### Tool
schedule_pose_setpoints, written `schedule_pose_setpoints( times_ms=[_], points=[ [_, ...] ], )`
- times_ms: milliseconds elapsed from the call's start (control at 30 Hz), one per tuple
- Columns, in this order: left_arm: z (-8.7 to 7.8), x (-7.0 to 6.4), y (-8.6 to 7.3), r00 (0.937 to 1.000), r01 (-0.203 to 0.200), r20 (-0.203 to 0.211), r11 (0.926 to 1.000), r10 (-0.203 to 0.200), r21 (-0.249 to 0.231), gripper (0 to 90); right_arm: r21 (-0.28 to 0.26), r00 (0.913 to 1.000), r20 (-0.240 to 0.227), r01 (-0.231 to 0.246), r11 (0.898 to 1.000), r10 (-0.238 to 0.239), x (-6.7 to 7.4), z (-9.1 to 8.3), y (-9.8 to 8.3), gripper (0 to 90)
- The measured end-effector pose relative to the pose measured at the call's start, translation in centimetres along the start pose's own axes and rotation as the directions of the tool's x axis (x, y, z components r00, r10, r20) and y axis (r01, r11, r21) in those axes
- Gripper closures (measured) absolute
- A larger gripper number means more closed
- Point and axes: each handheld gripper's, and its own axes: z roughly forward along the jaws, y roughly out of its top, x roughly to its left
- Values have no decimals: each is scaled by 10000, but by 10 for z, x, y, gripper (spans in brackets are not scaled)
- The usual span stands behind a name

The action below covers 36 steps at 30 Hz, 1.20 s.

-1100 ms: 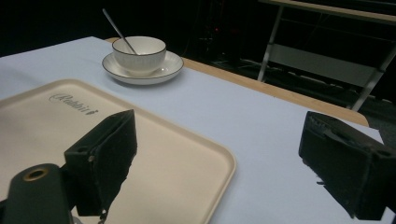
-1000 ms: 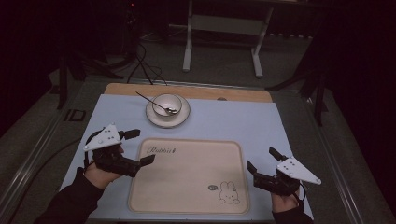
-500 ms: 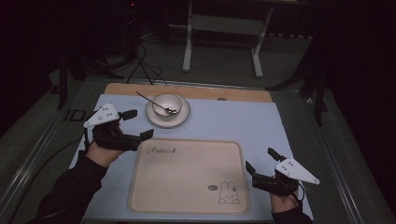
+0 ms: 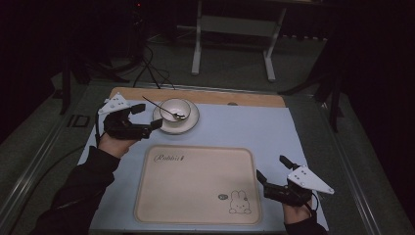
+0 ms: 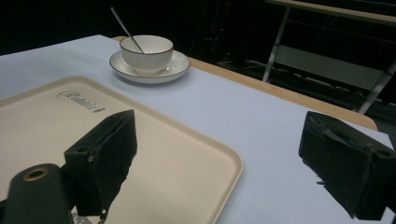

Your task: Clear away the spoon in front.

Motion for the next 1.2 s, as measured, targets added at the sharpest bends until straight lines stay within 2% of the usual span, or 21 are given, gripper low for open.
schedule_pose_setpoints(
  times_ms=[167,267,333,400,533,567,600,700,767,833,900,967,1067,1100,1200],
  points=[
    [5,16,-2,9979,578,-268,9982,-582,-166,139,-45,10000,-7,-34,10000,34,0,0,0,113],
    [9,25,-5,9940,1026,-349,9944,-1035,-263,143,-50,10000,-6,-15,10000,15,0,-1,0,113],
    [11,31,-8,9879,1492,-356,9879,-1507,-415,147,-40,10000,-8,1,10000,-1,0,-1,0,113],
    [14,36,-10,9838,1711,-466,9844,-1730,-417,154,-18,10000,-6,-8,10000,8,0,-1,0,113],
    [21,46,-14,9716,2262,-623,9732,-2284,-416,179,-9,10000,-8,-4,10000,4,0,-1,0,113],
    [25,51,-16,9608,2660,-678,9629,-2687,-465,179,-5,10000,-9,-5,10000,5,0,0,0,113],
    [25,51,-16,9608,2660,-678,9629,-2687,-465,179,-5,10000,-9,-5,10000,5,0,0,0,113],
    [30,59,-20,9420,3258,-667,9439,-3290,-545,179,-1,10000,-22,-9,10000,9,0,0,0,113],
    [33,64,-23,9318,3534,-659,9336,-3570,-599,179,12,10000,-28,-16,10000,16,0,0,0,113],
    [36,70,-27,9134,4000,-512,9138,-4038,-706,179,3,10000,-23,-46,10000,46,0,0,-1,113],
    [39,73,-30,9039,4217,-442,9036,-4256,-754,178,-27,9999,-36,-106,9999,106,-1,0,-1,113],
    [42,76,-32,8974,4335,-554,8980,-4378,-755,179,-21,9999,-33,-117,9999,117,-1,0,-1,113],
    [47,81,-36,8817,4605,-745,8841,-4659,-792,179,-22,10000,-36,-90,10000,90,-1,0,-1,113],
    [49,83,-37,8753,4729,-724,8775,-4782,-799,179,-16,10000,-42,-73,10000,73,-1,0,-1,113],
    [53,90,-42,8476,5169,-839,8510,-5240,-933,210,18,9999,-76,-82,10000,82,0,0,-1,113]
  ],
)
